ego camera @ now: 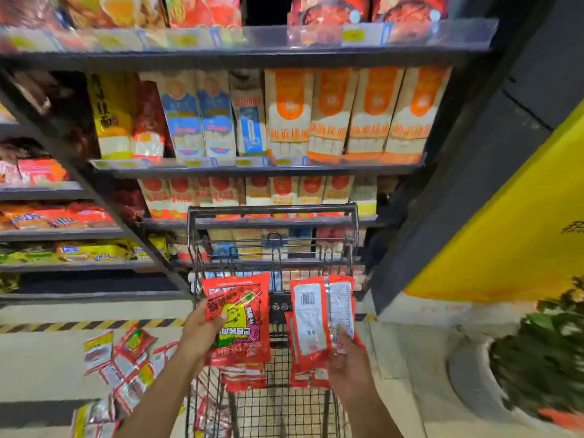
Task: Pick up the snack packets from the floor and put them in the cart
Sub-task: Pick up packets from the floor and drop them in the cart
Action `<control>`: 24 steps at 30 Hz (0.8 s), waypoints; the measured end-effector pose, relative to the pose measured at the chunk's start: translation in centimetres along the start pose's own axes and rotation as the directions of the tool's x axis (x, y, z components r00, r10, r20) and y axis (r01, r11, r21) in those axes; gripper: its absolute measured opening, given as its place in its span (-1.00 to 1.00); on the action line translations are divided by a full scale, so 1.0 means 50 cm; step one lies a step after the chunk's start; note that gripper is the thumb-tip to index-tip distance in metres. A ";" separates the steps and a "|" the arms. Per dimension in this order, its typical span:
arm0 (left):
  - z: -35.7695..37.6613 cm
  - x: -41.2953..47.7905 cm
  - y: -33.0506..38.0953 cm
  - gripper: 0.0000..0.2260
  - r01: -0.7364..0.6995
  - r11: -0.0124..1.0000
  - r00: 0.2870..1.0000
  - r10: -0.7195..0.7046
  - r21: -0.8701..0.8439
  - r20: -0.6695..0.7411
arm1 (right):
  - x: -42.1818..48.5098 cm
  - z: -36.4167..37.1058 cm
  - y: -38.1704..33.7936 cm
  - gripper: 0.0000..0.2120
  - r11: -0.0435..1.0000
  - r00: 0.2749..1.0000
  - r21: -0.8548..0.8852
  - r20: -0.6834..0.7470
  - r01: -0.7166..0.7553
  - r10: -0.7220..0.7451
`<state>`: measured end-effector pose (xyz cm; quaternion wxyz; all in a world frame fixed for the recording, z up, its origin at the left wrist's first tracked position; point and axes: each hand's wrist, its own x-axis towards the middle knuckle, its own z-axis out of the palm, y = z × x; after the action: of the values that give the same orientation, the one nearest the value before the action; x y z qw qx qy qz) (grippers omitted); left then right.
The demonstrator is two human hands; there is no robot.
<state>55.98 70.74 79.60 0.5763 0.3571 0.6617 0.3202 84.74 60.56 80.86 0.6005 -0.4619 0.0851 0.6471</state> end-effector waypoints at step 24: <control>0.067 0.404 -0.440 -0.66 0.098 0.959 0.981 -0.049 0.264 -0.186 | 0.508 -0.238 0.262 -0.66 0.996 0.903 -0.029 -0.426 -0.081 0.061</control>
<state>55.38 75.89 50.00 0.4720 0.3780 0.7610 0.2349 83.19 66.92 50.59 0.5329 -0.6017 0.2156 0.5545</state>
